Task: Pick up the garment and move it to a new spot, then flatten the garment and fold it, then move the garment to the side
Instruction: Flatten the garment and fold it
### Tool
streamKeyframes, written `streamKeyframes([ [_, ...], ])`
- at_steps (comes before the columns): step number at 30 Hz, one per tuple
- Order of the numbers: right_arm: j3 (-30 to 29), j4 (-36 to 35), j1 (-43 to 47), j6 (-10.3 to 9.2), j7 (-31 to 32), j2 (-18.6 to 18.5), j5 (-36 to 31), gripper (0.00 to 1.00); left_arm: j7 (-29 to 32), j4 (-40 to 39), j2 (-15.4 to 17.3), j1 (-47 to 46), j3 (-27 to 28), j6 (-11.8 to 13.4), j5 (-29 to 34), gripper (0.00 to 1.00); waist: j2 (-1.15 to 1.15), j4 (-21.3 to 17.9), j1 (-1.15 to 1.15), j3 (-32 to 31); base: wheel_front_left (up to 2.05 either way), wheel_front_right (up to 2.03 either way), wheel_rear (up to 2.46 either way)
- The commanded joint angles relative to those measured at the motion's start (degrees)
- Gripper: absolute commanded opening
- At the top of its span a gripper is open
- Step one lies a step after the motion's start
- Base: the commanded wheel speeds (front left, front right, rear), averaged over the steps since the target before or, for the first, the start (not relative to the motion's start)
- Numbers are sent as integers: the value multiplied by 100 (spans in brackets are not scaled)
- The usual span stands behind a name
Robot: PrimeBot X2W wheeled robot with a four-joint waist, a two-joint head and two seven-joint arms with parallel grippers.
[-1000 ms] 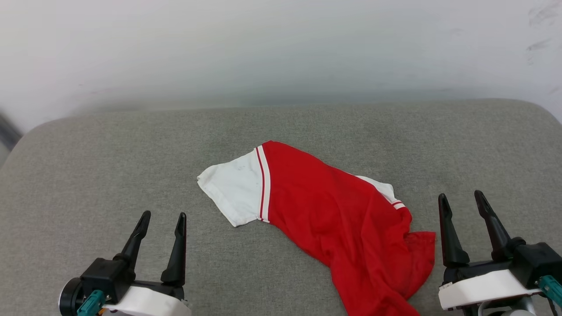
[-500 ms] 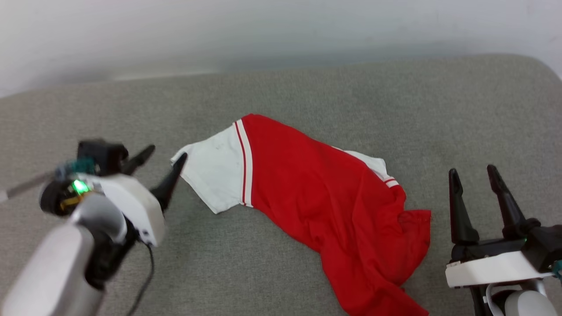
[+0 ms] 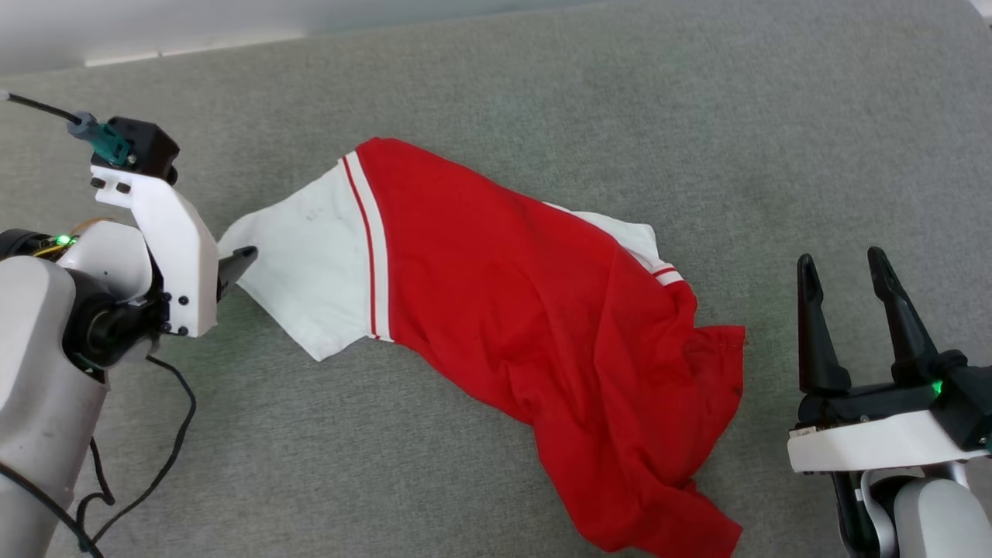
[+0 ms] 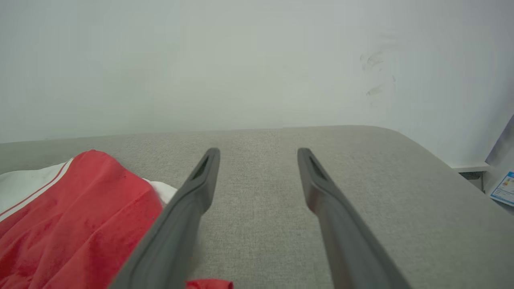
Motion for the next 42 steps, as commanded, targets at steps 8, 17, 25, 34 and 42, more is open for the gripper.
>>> streamKeyframes([
  [8,-41,-32,-146,-4,-13,11,71,100,14,538,-37,-184,-217,-12,98,100,0,-132,-1,338,0,0,0],
  [17,-95,-19,-150,-4,-13,11,-64,100,-357,700,-175,-99,-410,-17,-14,0,0,111,-1,310,0,0,0],
  [25,-128,181,54,-4,-13,11,-185,100,-1171,448,19,372,-202,-20,-345,0,0,497,-1,-366,0,0,0],
  [34,-247,391,249,-4,-13,11,-32,100,-1803,-330,605,1646,-25,-21,-755,0,0,903,-1,-919,0,0,0],
  [42,-212,582,371,-4,-13,11,-79,100,-2188,-1152,470,3174,-315,195,-776,0,0,1097,-1,-1127,0,0,0],
])
